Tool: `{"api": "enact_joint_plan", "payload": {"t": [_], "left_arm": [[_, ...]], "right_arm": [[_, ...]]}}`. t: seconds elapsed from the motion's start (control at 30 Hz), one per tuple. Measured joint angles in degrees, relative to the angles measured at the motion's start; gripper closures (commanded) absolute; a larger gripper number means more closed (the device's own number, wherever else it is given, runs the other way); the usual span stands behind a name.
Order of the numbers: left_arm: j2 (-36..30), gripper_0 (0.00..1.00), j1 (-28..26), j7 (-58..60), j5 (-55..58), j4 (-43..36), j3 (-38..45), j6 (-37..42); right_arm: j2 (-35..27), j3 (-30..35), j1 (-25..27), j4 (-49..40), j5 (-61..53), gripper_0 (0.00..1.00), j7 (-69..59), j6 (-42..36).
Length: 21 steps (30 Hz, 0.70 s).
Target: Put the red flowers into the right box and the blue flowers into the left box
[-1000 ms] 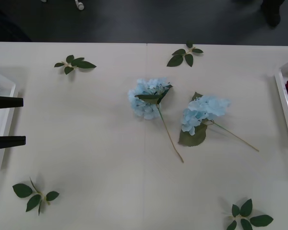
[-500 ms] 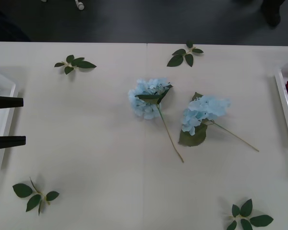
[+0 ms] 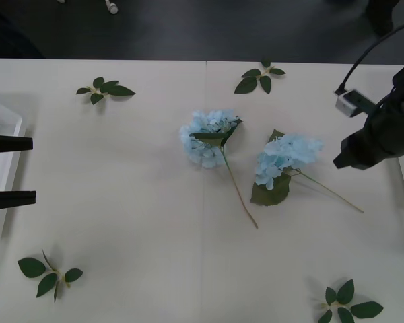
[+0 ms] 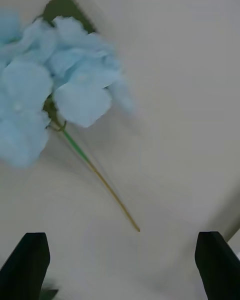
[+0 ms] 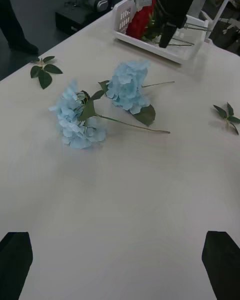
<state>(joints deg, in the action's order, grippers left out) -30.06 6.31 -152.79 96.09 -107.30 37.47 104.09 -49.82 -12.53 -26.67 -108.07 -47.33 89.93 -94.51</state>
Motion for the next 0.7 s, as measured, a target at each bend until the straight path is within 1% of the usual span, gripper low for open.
{"api": "enact_joint_plan", "payload": {"t": [0.1,0.23,0.33,0.53,0.7], "left_arm": [[0.00,0.00,0.00,0.00,0.00,0.00,0.00,0.00],[0.00,0.00,0.00,0.00,0.00,0.00,0.00,0.00],[0.00,0.00,0.00,0.00,0.00,0.00,0.00,0.00],[0.00,0.00,0.00,0.00,0.00,0.00,0.00,0.00],[0.00,0.00,0.00,0.00,0.00,0.00,0.00,0.00]], "right_arm": [[0.35,-3.88,1.07,-1.38,1.07,0.15,1.92,0.00],[0.39,-7.76,1.11,-1.63,1.14,0.15,6.07,-0.03],[1.71,-8.27,1.11,-1.63,2.75,0.15,11.69,-1.78],[7.25,-8.48,1.11,-1.13,10.25,0.15,14.06,-1.82],[10.17,-9.91,1.11,3.46,13.15,0.15,17.54,2.08]]}}
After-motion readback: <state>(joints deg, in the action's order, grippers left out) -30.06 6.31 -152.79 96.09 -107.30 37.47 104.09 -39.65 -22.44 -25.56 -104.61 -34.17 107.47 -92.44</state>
